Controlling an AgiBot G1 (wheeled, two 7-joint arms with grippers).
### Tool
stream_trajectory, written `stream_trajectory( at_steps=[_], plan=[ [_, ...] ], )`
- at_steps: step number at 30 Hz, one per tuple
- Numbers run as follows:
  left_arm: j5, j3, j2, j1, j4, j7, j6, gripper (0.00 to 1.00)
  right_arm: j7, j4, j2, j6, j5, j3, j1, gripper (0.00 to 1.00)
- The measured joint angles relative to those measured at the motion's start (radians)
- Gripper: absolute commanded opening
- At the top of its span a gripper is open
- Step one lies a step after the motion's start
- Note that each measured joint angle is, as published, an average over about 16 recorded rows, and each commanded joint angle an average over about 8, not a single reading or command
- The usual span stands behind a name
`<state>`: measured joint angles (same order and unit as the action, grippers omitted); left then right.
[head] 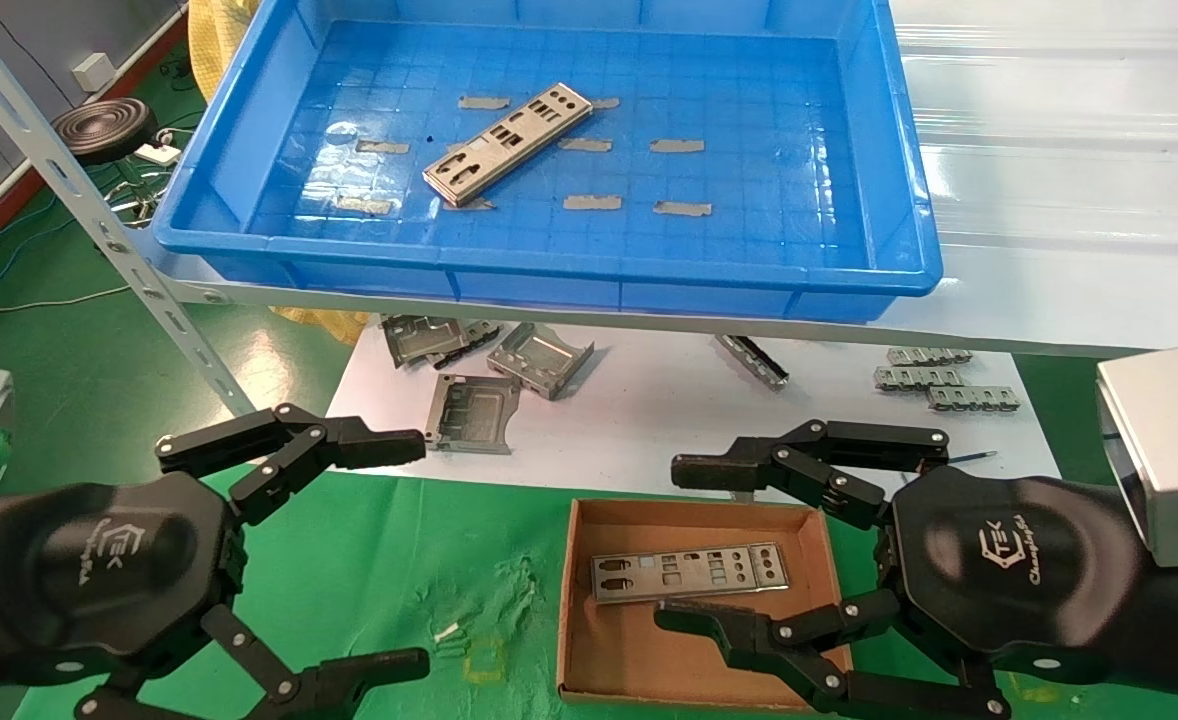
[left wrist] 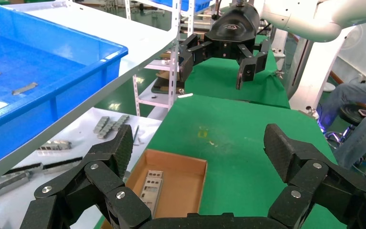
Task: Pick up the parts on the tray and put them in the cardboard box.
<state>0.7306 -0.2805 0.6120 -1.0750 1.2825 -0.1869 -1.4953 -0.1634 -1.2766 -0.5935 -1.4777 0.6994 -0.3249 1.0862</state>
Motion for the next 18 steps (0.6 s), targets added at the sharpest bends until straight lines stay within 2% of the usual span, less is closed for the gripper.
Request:
stream_trajectory(
  at_steps=[18],
  plan=[
    [0.0, 0.0, 0.0, 0.0, 0.0, 0.0, 0.0, 1.0, 0.0, 0.0, 0.0, 0.0, 0.0, 0.0, 0.0, 0.0]
  ],
)
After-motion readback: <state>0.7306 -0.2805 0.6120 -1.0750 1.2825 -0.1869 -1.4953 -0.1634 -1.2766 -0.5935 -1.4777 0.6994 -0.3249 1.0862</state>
